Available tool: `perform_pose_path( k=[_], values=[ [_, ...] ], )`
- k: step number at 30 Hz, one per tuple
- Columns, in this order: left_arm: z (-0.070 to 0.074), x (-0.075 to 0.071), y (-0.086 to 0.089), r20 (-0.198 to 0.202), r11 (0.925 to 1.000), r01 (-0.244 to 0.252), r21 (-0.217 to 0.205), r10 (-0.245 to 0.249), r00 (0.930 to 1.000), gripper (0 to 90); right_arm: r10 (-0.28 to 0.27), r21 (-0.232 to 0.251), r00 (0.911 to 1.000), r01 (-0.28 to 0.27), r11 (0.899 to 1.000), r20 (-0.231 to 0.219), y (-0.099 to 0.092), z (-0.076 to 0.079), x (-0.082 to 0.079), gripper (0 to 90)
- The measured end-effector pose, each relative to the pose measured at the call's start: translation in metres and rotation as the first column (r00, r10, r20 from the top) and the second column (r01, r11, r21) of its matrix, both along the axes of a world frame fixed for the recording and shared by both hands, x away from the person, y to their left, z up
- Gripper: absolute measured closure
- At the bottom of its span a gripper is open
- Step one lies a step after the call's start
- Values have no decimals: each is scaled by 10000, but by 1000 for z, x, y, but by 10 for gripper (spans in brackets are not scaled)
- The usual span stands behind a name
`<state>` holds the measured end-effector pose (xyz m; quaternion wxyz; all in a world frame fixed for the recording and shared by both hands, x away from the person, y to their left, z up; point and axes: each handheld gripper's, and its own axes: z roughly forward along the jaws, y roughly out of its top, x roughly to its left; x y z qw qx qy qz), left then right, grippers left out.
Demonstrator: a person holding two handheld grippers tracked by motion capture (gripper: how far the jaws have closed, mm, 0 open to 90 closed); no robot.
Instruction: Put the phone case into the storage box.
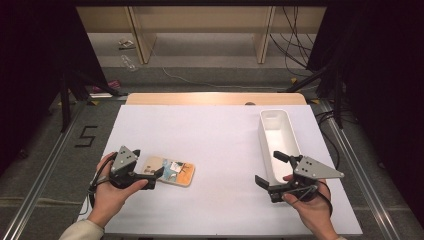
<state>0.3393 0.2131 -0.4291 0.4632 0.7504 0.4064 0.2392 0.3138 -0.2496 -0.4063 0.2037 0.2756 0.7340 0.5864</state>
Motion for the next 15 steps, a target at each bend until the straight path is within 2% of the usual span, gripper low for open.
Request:
perform_pose_path(
  k=[9, 15],
  values=[
    [3, 0, -2, 141, 9999, 111, -78, -110, 9998, 13, -139, 4, 9999, 139, 9999, -11, -3, -1, 1, 34],
    [7, 3, -10, 285, 9993, 351, -116, -348, 9990, 194, -145, 55, 9999, 145, 9999, -52, -4, -2, 4, 34]
  ],
)
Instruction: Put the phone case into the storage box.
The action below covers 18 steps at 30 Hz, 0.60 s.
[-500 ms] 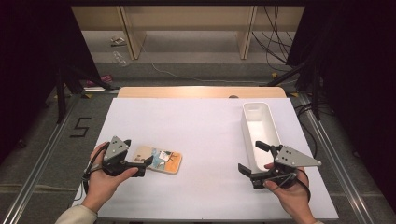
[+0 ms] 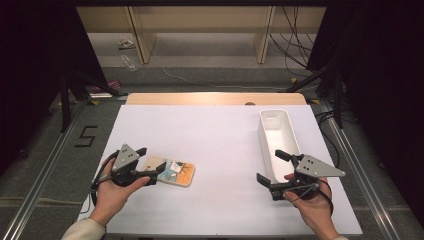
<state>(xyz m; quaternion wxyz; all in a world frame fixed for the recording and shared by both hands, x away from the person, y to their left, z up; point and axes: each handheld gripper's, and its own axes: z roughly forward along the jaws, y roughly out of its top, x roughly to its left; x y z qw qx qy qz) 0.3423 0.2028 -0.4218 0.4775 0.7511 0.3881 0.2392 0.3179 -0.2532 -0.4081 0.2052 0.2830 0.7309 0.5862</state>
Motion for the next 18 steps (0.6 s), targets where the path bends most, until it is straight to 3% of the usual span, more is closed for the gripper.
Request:
perform_pose_path(
  k=[3, 6, 13, 18],
  values=[
    [1, 1, -4, 39, 9999, 158, -7, -158, 9999, 272, 11, -20, 10000, -11, 10000, -34, 0, -1, 1, 35],
    [2, 4, -12, -55, 9991, 424, 96, -424, 9991, 440, 46, -53, 10000, -47, 10000, -65, 0, -2, 2, 35],
    [0, 14, -34, -471, 9961, 709, 531, -684, 9965, 744, 79, -112, 9999, -80, 9999, -122, 0, -4, 4, 38],
    [-4, 25, -55, -869, 9920, 1006, 763, -939, 9918, 892, 60, -190, 9999, -61, 9998, -97, 0, -5, 4, 41]
  ],
)
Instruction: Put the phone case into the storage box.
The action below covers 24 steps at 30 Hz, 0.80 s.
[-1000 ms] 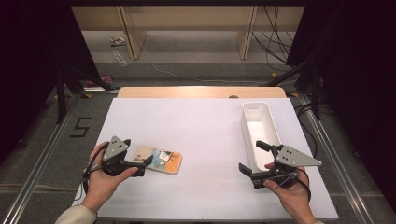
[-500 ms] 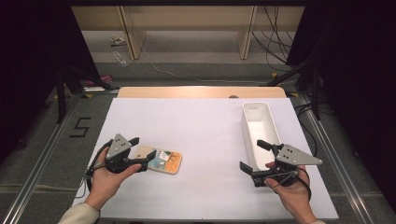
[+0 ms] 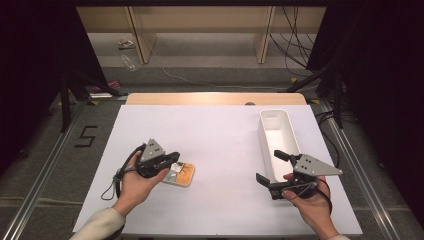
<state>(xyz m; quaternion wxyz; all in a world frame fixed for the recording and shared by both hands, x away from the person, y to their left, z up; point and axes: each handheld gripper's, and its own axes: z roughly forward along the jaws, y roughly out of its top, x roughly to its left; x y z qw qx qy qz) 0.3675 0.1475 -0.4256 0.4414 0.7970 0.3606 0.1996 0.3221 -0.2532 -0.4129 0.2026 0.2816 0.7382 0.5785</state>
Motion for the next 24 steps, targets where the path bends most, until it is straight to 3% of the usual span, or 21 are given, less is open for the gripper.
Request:
perform_pose_path(
  k=[8, 15, 24],
  values=[
    [-11, 20, -23, -713, 9989, -329, 348, 353, 9968, 899, -48, 36, 10000, 48, 10000, 33, -1, 0, -1, 42],
    [-33, 43, -36, -1401, 9936, -792, 808, 899, 9860, 899, -53, 24, 10000, 53, 10000, 27, -1, 0, -2, 42],
    [-54, 58, -43, -1940, 9867, -970, 1301, 1213, 9735, 899, -61, -6, 10000, 61, 10000, 41, -1, 0, -2, 42]
  ],
)
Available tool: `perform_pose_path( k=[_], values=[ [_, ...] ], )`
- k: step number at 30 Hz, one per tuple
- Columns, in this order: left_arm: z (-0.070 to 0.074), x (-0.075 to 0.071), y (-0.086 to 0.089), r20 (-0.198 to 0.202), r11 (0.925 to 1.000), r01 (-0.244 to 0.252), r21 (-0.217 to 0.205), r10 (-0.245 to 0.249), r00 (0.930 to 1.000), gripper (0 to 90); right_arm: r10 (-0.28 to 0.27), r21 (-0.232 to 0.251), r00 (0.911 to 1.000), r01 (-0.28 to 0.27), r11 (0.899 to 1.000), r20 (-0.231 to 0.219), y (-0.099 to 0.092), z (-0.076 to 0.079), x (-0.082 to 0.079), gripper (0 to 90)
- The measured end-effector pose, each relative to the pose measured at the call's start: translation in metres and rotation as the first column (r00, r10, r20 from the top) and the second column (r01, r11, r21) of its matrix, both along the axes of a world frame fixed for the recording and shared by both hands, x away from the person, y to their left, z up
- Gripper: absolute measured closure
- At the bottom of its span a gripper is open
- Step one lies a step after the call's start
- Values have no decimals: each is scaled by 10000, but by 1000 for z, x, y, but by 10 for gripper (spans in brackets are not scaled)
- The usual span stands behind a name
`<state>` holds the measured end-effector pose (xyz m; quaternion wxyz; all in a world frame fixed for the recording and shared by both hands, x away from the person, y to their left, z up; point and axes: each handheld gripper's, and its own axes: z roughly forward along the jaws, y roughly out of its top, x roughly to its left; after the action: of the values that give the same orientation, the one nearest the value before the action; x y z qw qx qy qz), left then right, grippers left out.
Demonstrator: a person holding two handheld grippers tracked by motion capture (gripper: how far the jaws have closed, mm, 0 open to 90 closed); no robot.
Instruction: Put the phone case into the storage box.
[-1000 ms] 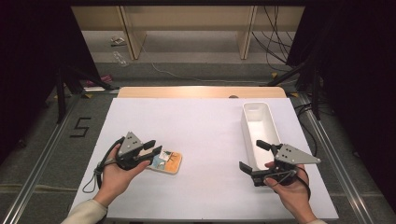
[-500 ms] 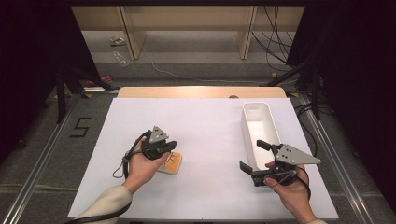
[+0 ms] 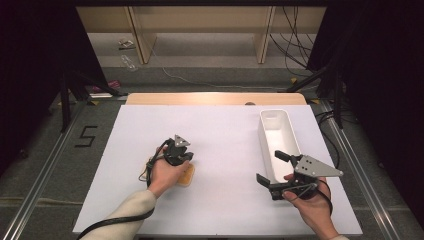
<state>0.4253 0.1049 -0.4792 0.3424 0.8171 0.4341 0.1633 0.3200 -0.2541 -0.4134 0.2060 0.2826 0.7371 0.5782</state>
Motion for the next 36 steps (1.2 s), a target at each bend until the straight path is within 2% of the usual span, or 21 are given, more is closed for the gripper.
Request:
perform_pose_path(
  k=[10, 19, 25, 36],
  values=[
    [-8, 2, -2, -387, 9999, -10, 153, 16, 9993, 899, 27, -9, 10000, -27, 10000, -27, 0, 0, 0, 42],
    [-7, 0, -1, -544, 9997, 131, 215, -120, 9984, 899, 16, 8, 10000, -16, 10000, -37, 0, -1, 0, 42],
    [-5, -6, 0, -771, 9985, 431, 336, -404, 9962, 900, 4, -2, 10000, -4, 10000, -38, 0, 0, 0, 42],
    [-1, -23, 4, -1182, 9924, 1080, 587, -1005, 9879, 899, 3, -8, 10000, -3, 10000, -47, 0, -1, 0, 42]
  ],
)
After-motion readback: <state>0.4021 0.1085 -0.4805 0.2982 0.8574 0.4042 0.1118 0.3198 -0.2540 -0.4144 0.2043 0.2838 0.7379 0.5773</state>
